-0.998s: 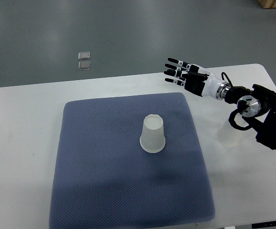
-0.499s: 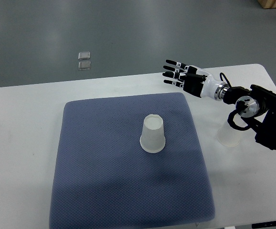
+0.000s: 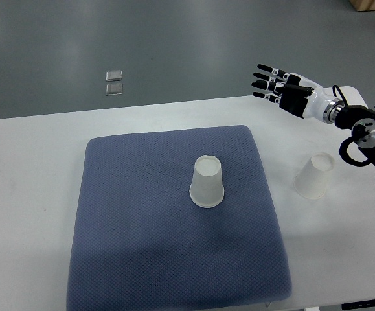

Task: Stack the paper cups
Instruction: 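Move the right hand toward the white paper cup beside the pad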

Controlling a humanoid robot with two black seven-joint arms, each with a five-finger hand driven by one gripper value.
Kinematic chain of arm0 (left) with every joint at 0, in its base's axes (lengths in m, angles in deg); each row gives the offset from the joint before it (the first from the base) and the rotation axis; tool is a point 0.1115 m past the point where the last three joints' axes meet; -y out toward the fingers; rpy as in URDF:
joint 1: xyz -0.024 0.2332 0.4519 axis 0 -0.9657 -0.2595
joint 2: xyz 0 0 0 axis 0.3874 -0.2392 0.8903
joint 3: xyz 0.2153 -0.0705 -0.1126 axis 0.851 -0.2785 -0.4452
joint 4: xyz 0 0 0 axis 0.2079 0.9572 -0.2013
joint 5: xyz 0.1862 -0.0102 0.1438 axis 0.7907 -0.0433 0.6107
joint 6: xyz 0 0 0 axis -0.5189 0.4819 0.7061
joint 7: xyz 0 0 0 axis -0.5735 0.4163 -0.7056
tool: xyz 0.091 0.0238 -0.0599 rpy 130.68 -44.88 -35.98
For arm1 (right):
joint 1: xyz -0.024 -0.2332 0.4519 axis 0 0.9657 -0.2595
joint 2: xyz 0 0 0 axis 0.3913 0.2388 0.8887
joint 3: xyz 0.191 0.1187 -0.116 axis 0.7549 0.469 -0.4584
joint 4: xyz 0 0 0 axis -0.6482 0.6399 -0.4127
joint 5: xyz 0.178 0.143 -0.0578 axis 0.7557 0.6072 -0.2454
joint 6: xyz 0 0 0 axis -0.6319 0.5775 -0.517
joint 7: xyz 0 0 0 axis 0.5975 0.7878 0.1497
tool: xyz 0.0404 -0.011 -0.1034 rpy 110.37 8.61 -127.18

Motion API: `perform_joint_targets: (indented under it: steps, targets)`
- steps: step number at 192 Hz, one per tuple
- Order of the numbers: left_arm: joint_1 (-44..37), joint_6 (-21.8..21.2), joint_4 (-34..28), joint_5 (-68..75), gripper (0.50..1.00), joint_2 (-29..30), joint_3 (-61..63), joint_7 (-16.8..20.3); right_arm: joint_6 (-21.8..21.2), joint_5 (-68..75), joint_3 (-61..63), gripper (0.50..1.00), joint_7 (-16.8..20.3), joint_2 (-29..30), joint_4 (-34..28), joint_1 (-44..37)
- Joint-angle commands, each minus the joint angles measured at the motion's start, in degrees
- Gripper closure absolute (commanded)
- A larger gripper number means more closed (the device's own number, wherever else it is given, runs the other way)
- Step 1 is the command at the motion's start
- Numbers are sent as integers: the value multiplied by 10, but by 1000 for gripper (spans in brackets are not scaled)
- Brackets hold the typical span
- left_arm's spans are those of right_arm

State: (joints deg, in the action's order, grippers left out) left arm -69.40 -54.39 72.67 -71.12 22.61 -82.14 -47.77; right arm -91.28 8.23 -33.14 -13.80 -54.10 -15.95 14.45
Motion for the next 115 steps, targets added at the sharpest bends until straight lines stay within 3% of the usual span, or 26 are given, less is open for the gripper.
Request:
perform_joint_targets:
  steps: [1,74,95,115]
  targets:
    - [0,0,0,0,500,0,0,0,-1,-8,-9,576,1,-10,0,-14]
    - [0,0,0,0,500,0,0,0,-17,-159,-12,576,-14,-97,-5,-32]
    - [1,0,0,0,500,0,0,0,-49,-212,-13,576,-32,-123,-28,-34]
    - [0,-1,0,0,500,0,0,0,-57,-294,-13,579,-48,-161,-104,-34]
